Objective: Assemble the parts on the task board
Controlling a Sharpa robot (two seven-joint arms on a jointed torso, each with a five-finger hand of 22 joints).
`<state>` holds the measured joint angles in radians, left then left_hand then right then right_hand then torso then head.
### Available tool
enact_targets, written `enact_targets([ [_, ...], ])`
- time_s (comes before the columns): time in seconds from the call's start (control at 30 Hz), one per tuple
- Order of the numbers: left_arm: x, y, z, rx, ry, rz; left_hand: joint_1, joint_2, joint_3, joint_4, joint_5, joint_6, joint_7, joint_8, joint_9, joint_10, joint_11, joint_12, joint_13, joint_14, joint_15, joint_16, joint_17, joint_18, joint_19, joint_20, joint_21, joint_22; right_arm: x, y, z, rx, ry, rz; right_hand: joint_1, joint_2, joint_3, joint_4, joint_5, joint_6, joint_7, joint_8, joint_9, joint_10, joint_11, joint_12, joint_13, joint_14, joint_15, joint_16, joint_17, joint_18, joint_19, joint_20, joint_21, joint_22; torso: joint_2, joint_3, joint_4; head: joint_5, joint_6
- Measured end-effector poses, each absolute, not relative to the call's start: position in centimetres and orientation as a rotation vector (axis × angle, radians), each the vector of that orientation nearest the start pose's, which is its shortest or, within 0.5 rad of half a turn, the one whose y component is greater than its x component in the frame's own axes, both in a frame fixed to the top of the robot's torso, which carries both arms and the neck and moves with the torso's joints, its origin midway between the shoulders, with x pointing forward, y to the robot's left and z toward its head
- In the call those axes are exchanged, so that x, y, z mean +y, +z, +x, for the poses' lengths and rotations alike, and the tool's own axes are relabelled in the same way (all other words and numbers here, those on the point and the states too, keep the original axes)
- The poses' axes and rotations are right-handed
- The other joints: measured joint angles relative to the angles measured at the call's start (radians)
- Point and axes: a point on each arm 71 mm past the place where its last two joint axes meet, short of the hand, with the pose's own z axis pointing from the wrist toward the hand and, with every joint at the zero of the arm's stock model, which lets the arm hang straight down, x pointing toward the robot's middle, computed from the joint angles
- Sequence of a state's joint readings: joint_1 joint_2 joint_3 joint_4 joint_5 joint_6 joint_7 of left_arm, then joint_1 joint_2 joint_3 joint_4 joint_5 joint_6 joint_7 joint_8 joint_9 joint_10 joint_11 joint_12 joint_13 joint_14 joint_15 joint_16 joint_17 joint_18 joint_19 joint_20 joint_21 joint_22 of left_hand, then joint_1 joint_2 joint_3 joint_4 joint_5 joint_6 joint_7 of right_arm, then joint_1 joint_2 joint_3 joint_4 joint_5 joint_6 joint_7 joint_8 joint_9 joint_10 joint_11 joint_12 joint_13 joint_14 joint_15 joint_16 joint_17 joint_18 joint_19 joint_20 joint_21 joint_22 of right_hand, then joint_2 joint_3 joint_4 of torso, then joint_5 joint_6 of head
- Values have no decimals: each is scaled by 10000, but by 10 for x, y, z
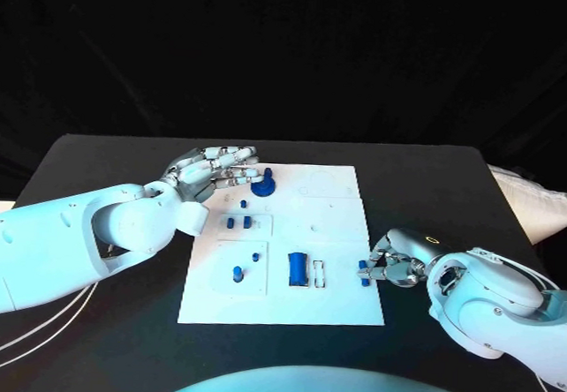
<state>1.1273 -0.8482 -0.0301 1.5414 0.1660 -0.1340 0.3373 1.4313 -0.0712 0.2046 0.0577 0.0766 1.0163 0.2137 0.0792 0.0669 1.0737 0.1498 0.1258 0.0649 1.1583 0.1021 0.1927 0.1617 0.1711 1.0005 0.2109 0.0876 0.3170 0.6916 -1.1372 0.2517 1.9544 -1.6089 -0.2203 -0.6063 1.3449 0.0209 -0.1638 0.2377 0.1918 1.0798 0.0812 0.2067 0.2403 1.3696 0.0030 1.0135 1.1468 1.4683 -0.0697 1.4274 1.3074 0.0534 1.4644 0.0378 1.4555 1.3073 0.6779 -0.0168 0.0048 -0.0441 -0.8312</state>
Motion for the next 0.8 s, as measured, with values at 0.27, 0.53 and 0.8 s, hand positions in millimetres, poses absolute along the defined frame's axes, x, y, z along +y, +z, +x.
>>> enact_targets([
  [0.27,199,-213,470,15277,-17213,-13675,0,0,0,0,0,0,0,0,0,0,0,0,0,0,0,0,0,0,0,0,0,0,-240,-253,352,19953,3101,870,318,-133,163,-107,0,98,-24,11,55,1,-2,0,19,0,0,0,0,0,0,0,0,0,2,-6,1,8,-10],
  [0.53,199,-213,470,15282,-17214,-13678,0,0,0,0,0,0,0,0,0,0,0,0,0,0,0,0,0,0,0,0,0,-22,-229,-255,352,19835,3070,89,910,-223,519,-462,-476,183,-69,-61,146,55,-18,-2,37,0,3,0,-1,-1,0,0,0,8,1,-16,7,27,-39],
  [0.8,198,-213,470,15294,-17231,-13671,0,0,0,0,0,0,0,0,0,0,0,0,0,0,0,-39,0,1,0,0,0,-21,-218,-254,352,19542,2908,-859,1436,-341,967,-851,-570,215,-32,-178,171,17,-53,-136,23,12,26,0,5,0,0,0,0,7,3,-18,5,49,-82],
])
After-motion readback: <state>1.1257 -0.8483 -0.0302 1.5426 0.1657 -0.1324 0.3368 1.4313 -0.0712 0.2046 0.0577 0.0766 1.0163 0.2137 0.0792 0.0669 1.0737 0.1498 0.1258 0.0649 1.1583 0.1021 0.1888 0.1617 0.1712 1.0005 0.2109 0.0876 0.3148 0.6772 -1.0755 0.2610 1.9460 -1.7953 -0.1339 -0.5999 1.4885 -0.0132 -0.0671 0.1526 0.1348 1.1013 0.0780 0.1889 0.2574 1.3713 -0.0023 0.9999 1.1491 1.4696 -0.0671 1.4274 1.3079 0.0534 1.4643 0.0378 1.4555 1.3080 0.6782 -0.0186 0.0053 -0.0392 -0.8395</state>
